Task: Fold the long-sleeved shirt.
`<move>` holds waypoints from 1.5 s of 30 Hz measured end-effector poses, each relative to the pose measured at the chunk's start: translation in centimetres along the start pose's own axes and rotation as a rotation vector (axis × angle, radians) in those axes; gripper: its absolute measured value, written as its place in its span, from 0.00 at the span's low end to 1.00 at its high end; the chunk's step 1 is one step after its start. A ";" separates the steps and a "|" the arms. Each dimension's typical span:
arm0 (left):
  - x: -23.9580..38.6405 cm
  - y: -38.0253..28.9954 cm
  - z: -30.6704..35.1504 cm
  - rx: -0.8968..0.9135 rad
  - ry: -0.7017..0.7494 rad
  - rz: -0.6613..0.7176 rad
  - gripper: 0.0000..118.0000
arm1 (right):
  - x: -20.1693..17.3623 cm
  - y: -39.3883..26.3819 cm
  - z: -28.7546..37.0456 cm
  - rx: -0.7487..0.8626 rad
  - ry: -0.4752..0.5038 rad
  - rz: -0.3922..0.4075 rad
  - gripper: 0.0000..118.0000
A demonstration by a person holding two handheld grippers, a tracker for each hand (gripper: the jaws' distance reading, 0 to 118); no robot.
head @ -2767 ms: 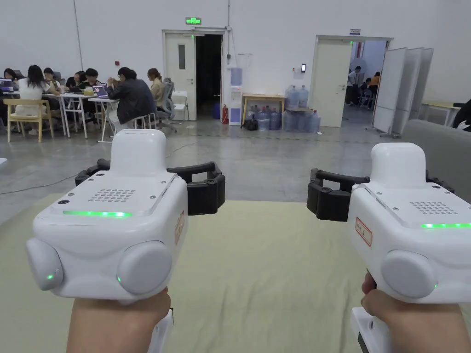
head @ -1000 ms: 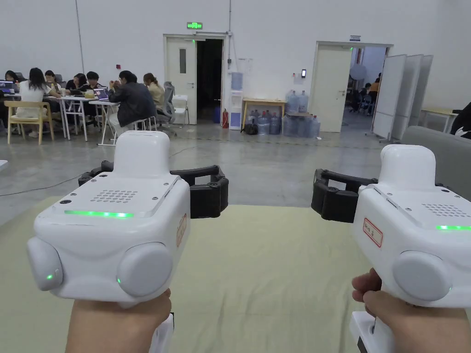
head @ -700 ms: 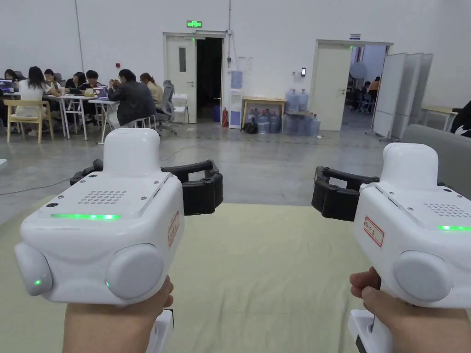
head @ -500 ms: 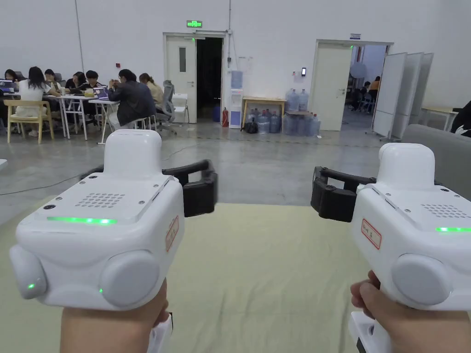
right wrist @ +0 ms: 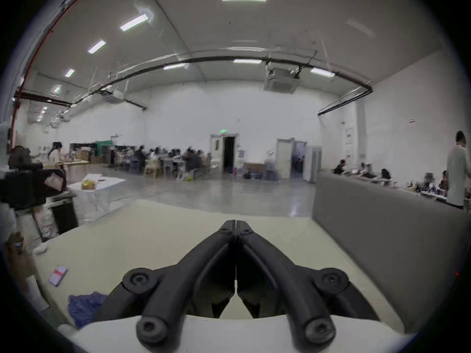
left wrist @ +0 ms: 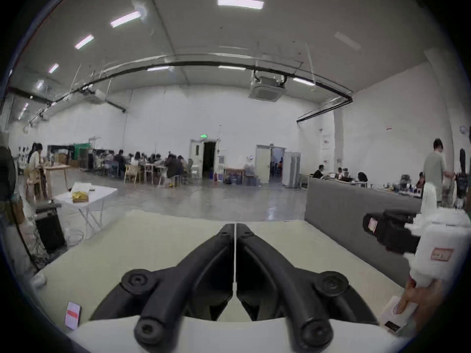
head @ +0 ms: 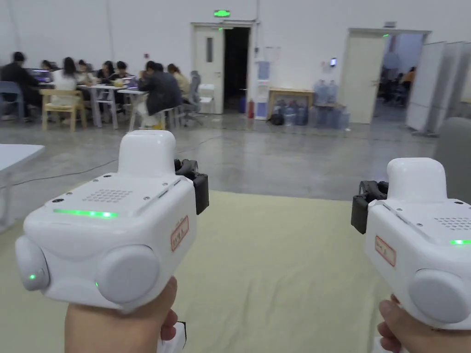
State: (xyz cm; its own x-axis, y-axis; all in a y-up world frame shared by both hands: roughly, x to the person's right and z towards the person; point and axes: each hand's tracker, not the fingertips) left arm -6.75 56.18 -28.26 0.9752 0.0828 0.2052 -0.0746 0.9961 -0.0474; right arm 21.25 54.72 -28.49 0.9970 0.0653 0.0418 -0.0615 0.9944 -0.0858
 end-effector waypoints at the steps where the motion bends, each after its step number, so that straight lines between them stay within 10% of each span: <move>1: -1.6 -0.2 1.1 0.005 0.046 0.001 0.00 | -1.6 -0.1 -0.3 -0.027 0.070 -0.012 0.02; 9: -17.1 -3.2 10.1 -0.204 0.515 -0.035 0.00 | -18.6 -2.2 0.3 -0.145 0.725 -0.058 0.02; 18: -22.5 -15.2 7.1 -0.540 0.495 0.083 0.00 | -21.6 -5.8 1.0 -0.278 0.810 0.019 0.02; 19: -23.1 -16.7 6.3 -0.574 0.477 0.109 0.08 | -21.2 -6.0 0.8 -0.291 0.806 0.021 0.02; 20: -23.7 -18.5 5.4 -0.611 0.463 0.145 0.35 | -20.6 -6.3 0.6 -0.309 0.799 0.025 0.02; 21: -24.3 -20.2 4.5 -0.656 0.452 0.175 0.96 | -20.1 -6.5 0.5 -0.324 0.785 0.029 0.02; 22: -24.9 -21.7 3.7 -0.695 0.431 0.219 1.00 | -19.5 -6.8 0.4 -0.336 0.766 0.031 0.02; 31: -27.2 -33.4 -1.7 -1.114 0.391 0.283 0.95 | -16.6 -8.2 -0.8 -0.432 0.697 -0.019 0.02; 32: -27.3 -33.5 -1.7 -1.138 0.362 0.294 0.67 | -16.5 -8.2 -0.6 -0.432 0.691 -0.020 0.02; 33: -27.4 -33.4 -1.7 -1.126 0.336 0.326 0.14 | -16.4 -8.1 -0.4 -0.428 0.682 -0.015 0.02; 45: -13.9 -1.3 -4.7 -0.534 -0.071 0.182 0.15 | -9.5 -4.3 3.0 -0.279 0.571 -0.125 0.02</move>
State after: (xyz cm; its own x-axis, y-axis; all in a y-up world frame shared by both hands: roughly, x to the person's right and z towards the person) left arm -19.20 53.55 -35.63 0.9385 0.2723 0.2122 -0.1066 0.8133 -0.5720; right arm 11.88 50.11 -25.56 0.8686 -0.1804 -0.4616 -0.0057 0.9277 -0.3733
